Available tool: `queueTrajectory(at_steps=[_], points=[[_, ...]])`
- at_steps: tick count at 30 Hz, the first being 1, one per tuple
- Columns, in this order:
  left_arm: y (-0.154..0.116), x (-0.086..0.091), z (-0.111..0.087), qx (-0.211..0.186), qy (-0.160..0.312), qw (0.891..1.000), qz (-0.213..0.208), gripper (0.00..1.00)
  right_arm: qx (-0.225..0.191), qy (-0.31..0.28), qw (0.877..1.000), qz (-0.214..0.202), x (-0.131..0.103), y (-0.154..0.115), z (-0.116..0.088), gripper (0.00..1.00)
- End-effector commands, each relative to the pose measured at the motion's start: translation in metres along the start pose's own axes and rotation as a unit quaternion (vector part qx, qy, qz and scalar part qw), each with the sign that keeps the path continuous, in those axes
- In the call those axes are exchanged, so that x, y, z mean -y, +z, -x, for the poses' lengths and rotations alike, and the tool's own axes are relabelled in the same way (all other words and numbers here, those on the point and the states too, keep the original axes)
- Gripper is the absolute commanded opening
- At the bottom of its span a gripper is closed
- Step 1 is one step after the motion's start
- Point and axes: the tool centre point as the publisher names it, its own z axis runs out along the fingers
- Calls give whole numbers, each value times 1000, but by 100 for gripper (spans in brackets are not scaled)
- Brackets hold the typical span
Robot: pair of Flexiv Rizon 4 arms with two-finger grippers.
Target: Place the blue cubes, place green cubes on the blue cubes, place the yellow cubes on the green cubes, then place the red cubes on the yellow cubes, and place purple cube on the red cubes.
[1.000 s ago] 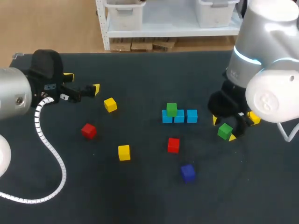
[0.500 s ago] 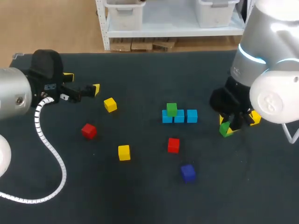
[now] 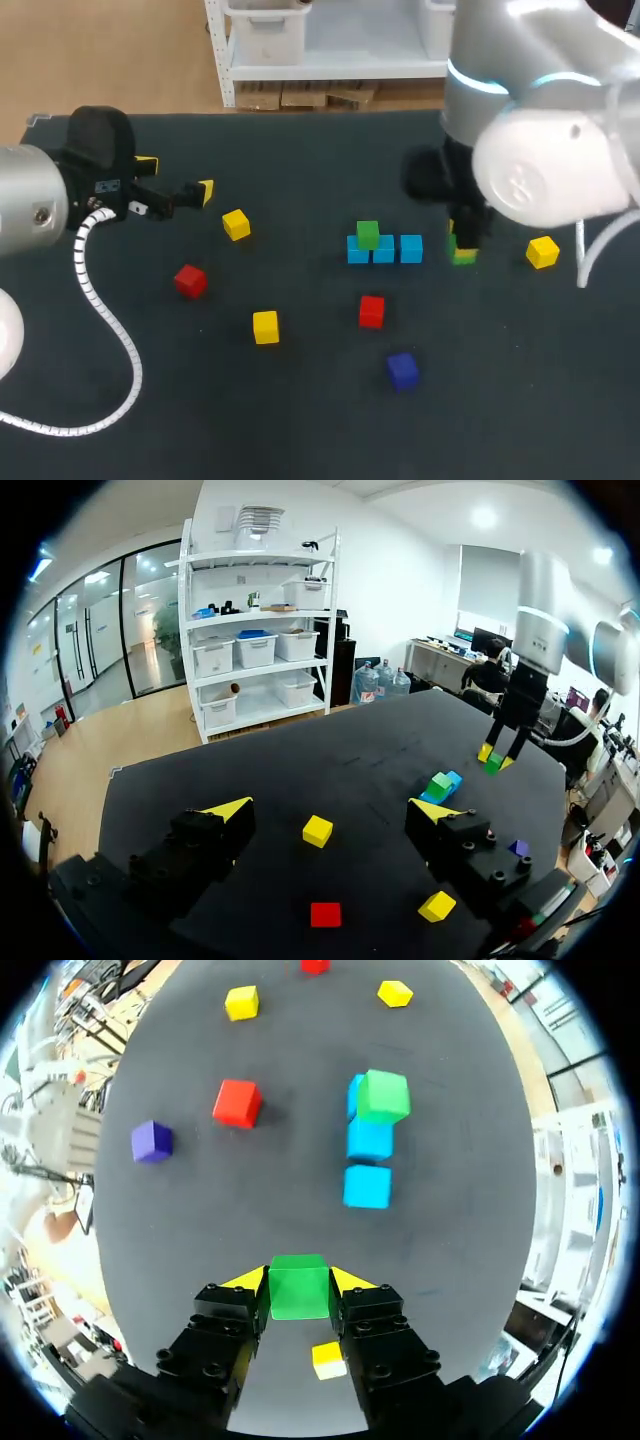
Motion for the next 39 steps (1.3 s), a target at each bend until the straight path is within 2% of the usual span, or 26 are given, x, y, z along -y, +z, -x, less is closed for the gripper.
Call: queueTrajectory(at_steps=[1, 8, 10, 39], points=[[0, -2, 0, 1, 0, 1000, -3, 100, -7, 16, 1000, 17, 15, -10, 14, 0], [0, -2, 0, 1, 0, 1000, -3, 100, 27, 23, 999, 26, 34, -5, 40, 0], [0, -2, 0, 1, 0, 1000, -3, 100, 30, 18, 999, 16, 38, -2, 46, 0], [0, -2, 0, 1, 0, 1000, -3, 100, 41, 33, 998, 41, 51, 21, 67, 0]])
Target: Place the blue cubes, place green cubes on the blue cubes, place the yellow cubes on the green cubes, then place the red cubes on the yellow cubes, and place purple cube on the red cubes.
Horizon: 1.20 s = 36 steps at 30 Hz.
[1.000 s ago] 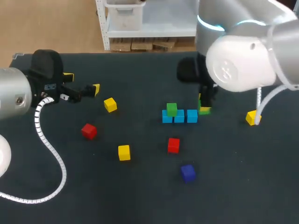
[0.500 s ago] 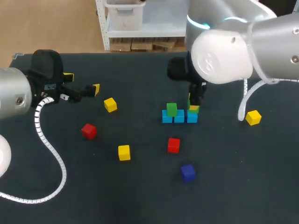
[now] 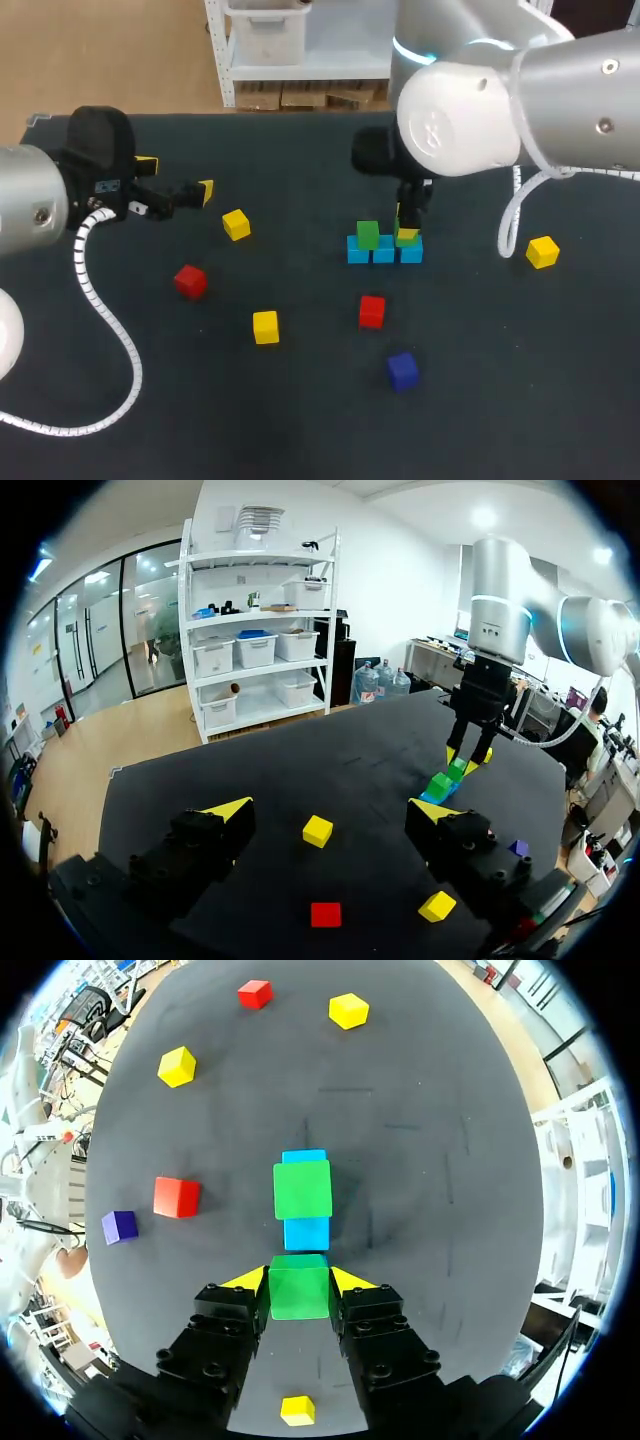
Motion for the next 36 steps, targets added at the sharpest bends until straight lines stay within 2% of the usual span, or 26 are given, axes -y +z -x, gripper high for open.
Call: queueTrajectory(at_steps=[1, 24, 28, 36], points=[[0, -2, 0, 1, 0, 1000, -3, 100, -1, -1, 1000, 5, 2, 1, 3, 0], [0, -2, 0, 1, 0, 1000, -3, 100, 1, -15, 1000, 8, 3, 10, 7, 0], [0, -2, 0, 1, 0, 1000, -3, 100, -1, -14, 1000, 7, 4, 10, 6, 2], [0, -2, 0, 1, 0, 1000, -3, 100, -4, -14, 1000, 5, 6, 12, 5, 13]])
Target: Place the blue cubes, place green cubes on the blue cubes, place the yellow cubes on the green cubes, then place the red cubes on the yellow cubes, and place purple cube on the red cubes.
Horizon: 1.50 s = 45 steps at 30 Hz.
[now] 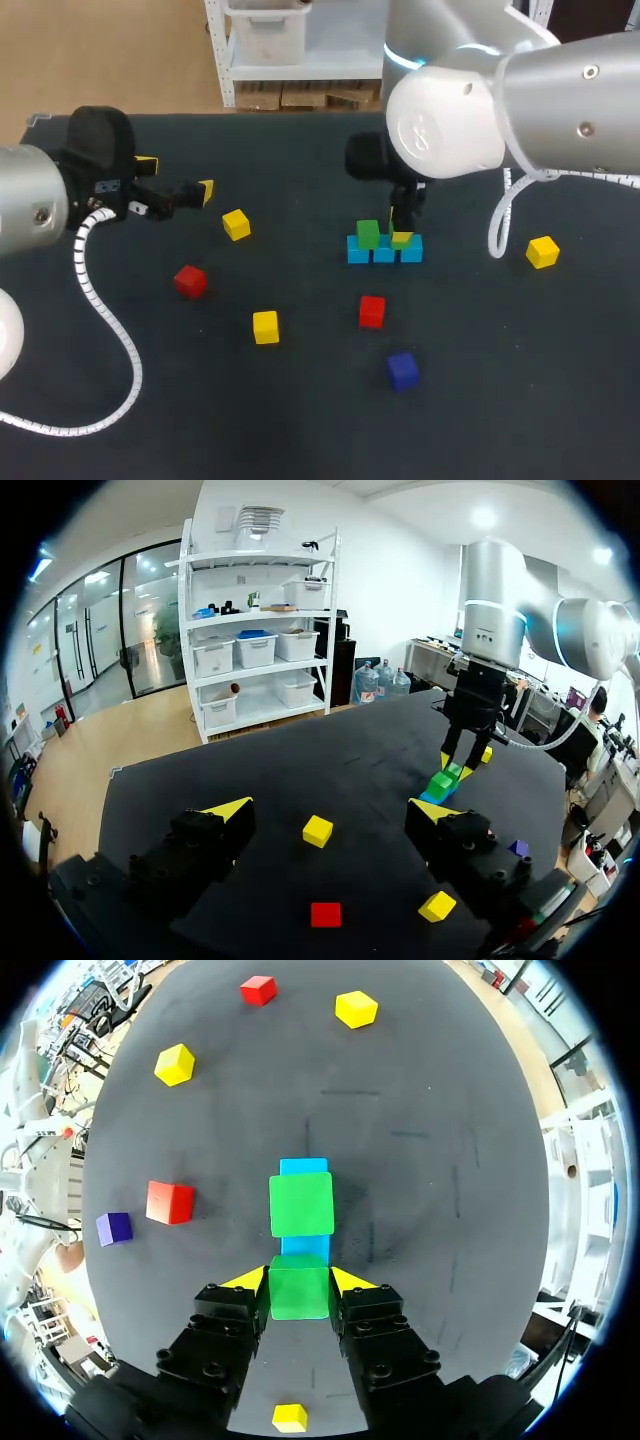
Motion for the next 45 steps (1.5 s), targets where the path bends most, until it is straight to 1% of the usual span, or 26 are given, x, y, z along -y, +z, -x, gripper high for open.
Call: queueTrajectory(at_steps=[1, 4, 5, 7, 8, 9, 10, 18, 20, 24, 26, 27, 28, 42, 43, 45], points=[[0, -2, 0, 1, 0, 1000, -3, 100, -2, 0, 1000, 1, 1, 2, 0, 14], [0, -2, 0, 1, 0, 1000, -3, 100, -3, -2, 1000, 1, 0, 2, 0, 16], [0, -2, 0, 1, 0, 1000, -3, 100, -4, -2, 1000, 1, 0, 2, 0, 19], [0, -2, 0, 1, 0, 1000, -3, 100, -6, -2, 1000, 0, -1, 2, 0, 39], [0, -2, 0, 1, 0, 1000, -3, 100, -7, -3, 1000, 0, -1, 2, -1, 56], [0, -2, 0, 1, 0, 1000, -3, 100, -7, -4, 1000, -1, -2, 2, -1, 80], [0, -2, 0, 1, 0, 1000, -3, 100, -7, -4, 1000, -1, -2, 1, -1, 100], [0, -2, 0, 1, 0, 1000, -3, 100, -6, -2, 1000, -2, -3, -1, -1, 100], [0, -2, 0, 1, 0, 1000, -3, 100, 0, 5, 1000, -6, -1, -4, -2, 100], [0, -2, 0, 1, 0, 1000, -3, 100, -6, 6, 1000, -17, 3, -5, -6, 100], [0, -2, 0, 1, 0, 1000, -3, 100, -15, 2, 1000, -25, 4, -4, -8, 69], [0, -2, 0, 1, 0, 1000, -3, 100, -15, 1, 1000, -25, 4, -4, -8, 56], [0, -2, 0, 1, 0, 1000, -3, 100, -15, 1, 1000, -26, 4, -4, -8, 49], [0, -2, 0, 1, 0, 1000, -3, 100, -12, -3, 1000, -19, 0, -2, -7, 36], [0, -2, 0, 1, 0, 1000, -3, 100, -12, -2, 1000, -19, 0, -3, -7, 35], [0, -2, 0, 1, 0, 1000, -3, 100, -12, -2, 1000, -17, -1, -3, -8, 27]])
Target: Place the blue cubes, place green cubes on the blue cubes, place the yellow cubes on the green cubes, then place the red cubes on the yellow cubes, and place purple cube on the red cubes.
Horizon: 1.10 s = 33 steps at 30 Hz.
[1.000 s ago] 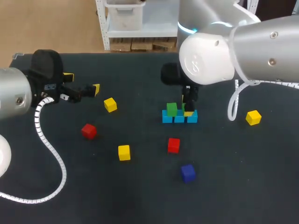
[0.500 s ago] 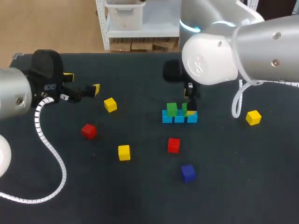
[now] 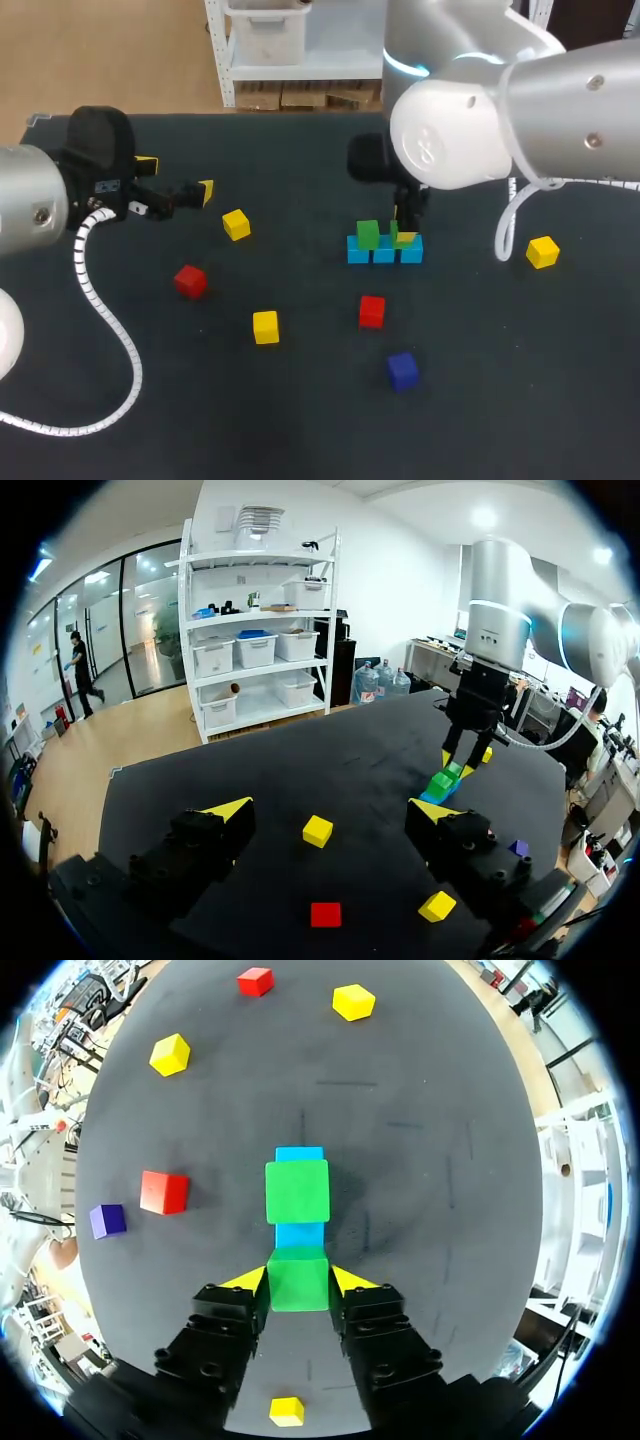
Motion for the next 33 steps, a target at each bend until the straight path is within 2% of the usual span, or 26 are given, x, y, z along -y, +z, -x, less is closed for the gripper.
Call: queueTrajectory(at_steps=[1, 7, 9, 11, 12, 26, 33], points=[[0, -2, 0, 1, 0, 1000, -3, 100, 2, 1, 1000, 1, -3, -1, -2, 25], [0, -2, 0, 1, 0, 1000, -3, 100, 4, 0, 1000, 6, -6, -1, -1, 24], [0, -2, 0, 1, 0, 1000, -3, 100, 7, 4, 1000, 11, -7, -1, -1, 20], [0, -2, 0, 1, 0, 1000, -3, 100, 8, 4, 1000, 12, -7, -1, -1, 11], [0, -2, 0, 1, 0, 1000, -3, 100, 8, 4, 1000, 13, -7, -1, -1, 11], [0, -2, 0, 1, 0, 1000, -3, 100, 13, 10, 1000, 0, -5, 2, 2, 14], [0, -2, 0, 1, 0, 1000, -3, 100, 11, 8, 1000, -2, -6, 3, 2, 22]])
